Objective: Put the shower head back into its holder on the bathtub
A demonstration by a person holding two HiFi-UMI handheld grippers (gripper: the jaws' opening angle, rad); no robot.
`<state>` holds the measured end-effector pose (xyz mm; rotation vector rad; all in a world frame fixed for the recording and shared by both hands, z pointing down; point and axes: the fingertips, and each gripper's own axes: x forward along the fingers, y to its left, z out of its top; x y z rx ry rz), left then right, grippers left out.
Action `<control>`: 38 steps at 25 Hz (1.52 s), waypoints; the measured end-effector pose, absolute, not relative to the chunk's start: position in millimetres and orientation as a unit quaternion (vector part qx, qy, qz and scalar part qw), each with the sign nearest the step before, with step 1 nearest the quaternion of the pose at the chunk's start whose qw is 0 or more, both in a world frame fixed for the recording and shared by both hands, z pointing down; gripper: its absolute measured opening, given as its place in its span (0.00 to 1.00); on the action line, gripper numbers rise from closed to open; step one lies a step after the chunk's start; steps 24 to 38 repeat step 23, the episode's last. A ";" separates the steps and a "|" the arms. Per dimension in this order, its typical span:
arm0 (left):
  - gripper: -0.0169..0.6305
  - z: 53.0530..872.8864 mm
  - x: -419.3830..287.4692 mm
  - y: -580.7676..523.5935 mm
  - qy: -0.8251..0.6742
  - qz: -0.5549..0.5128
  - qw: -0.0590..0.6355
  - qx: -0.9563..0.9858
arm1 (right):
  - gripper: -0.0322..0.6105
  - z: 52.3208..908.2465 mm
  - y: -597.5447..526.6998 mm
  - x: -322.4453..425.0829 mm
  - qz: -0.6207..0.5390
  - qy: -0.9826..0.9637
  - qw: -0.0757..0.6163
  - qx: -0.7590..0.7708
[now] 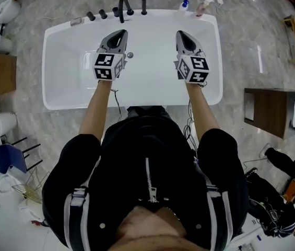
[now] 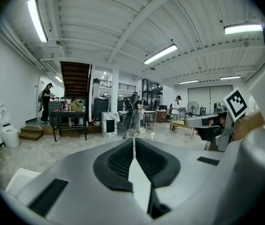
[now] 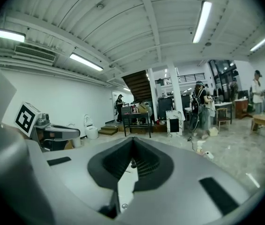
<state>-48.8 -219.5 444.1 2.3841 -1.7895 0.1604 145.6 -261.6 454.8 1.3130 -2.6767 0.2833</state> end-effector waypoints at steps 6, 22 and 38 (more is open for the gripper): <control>0.08 437.0 -53.1 -217.9 -0.599 0.055 0.073 0.796 | 0.06 446.8 -258.9 146.3 0.093 -0.893 0.066 0.436; 0.08 446.0 -40.3 -208.8 -0.601 0.051 0.082 0.793 | 0.06 443.5 -244.5 152.4 0.087 -0.898 0.062 0.427; 0.08 446.4 -40.0 -209.4 -0.600 0.051 0.082 0.794 | 0.06 443.9 -244.2 152.6 0.087 -0.898 0.061 0.428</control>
